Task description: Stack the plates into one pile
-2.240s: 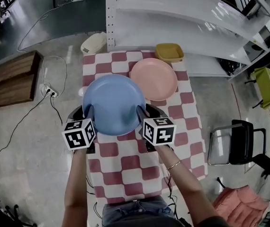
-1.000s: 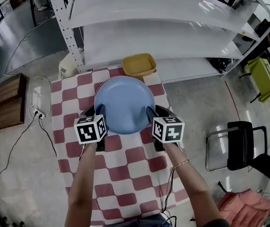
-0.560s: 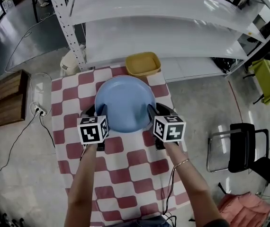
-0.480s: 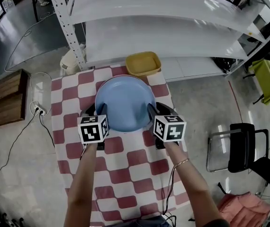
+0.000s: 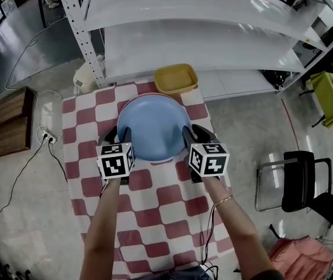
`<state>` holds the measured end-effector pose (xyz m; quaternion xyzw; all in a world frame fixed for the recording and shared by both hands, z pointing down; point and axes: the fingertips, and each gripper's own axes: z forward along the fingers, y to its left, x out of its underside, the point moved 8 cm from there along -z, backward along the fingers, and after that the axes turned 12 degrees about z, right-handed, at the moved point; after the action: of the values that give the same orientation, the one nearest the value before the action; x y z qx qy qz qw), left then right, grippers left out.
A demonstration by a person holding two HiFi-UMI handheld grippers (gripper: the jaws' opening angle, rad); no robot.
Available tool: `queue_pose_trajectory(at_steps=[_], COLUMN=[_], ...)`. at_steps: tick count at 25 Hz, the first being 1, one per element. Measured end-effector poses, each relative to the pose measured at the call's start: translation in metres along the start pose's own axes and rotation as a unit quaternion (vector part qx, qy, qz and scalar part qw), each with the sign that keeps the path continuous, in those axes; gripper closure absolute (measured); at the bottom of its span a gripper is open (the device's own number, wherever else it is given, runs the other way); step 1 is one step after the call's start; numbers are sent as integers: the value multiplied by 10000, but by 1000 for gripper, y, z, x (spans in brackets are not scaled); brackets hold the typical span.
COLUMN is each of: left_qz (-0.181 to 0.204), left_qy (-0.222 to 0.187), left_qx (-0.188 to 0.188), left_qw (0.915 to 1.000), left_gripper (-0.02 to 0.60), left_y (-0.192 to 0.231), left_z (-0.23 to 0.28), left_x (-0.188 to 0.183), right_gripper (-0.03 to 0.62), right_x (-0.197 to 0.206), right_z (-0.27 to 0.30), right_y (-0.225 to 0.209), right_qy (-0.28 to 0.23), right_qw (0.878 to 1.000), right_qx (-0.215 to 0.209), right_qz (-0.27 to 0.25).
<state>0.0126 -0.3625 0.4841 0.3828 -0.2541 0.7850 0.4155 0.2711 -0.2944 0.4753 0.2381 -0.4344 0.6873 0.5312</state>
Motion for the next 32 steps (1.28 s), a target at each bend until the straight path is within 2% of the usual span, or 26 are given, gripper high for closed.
queue_pose_trajectory(at_steps=[5,13,18,25,28,32], left_qz=[-109,-228,-168,-174,-206,-250], left_qy=[-8,-104,-219,-363,-444,-587], left_qx=[-31,8,86,160,144,141], left_qw=[9999,9997,9996,9991,9987,9979], left_gripper=[426,426,433,489,531,549], left_y=[2,-8,-21,-41,-49,-59], left_z=[-7,-31,-50,-81,-98,-119], left_x=[0,6,9,13,15,17], right_gripper=[467,467,473,499,527,563], right_x=[3,8,13,22,26,29], right_z=[-9,-27,-43,-75,-91,-112], right_y=[-6,6,16,29,33,39], right_qy=[-140,-168,-226,-302,-369,-453], right_qw=[9998,9998,9995,9986,9979,9969], right_qx=[-17,-144,-209,-406,-492,-589], right_qz=[154,33,-15,-143,-204,-266])
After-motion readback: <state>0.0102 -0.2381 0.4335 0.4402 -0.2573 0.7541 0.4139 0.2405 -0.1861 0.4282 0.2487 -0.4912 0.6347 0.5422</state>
